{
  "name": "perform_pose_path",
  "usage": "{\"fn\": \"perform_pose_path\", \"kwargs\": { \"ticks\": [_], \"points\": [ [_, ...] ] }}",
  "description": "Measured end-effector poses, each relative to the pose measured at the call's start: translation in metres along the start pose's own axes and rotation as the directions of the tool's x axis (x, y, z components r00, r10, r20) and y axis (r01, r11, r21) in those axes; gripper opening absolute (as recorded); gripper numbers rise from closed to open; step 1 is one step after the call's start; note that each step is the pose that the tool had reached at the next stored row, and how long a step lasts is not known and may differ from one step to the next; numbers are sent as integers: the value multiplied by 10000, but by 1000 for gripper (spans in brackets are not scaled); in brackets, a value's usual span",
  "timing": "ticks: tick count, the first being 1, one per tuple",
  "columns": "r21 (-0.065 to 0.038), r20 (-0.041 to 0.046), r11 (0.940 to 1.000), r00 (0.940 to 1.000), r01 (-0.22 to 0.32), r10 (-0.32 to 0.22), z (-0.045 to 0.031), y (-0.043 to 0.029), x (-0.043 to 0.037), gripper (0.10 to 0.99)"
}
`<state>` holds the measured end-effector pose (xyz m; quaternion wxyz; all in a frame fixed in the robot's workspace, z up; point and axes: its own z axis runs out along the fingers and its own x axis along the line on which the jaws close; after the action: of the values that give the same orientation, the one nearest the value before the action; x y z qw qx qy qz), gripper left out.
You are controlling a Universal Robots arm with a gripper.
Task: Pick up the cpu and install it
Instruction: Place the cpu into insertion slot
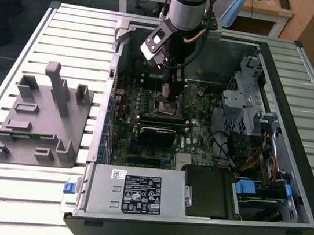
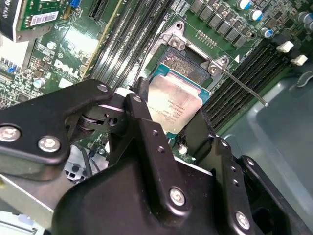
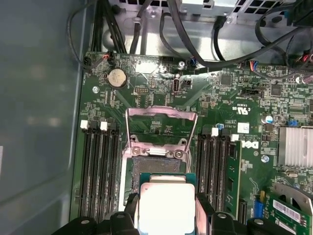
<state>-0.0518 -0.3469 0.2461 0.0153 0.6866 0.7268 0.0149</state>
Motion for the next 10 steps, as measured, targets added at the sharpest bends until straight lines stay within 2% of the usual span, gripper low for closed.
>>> {"fn": "perform_pose_path", "kwargs": {
  "ticks": [10],
  "points": [
    [1,1,10000,10000,-3,3,51,-1,0,541]
  ]
}}
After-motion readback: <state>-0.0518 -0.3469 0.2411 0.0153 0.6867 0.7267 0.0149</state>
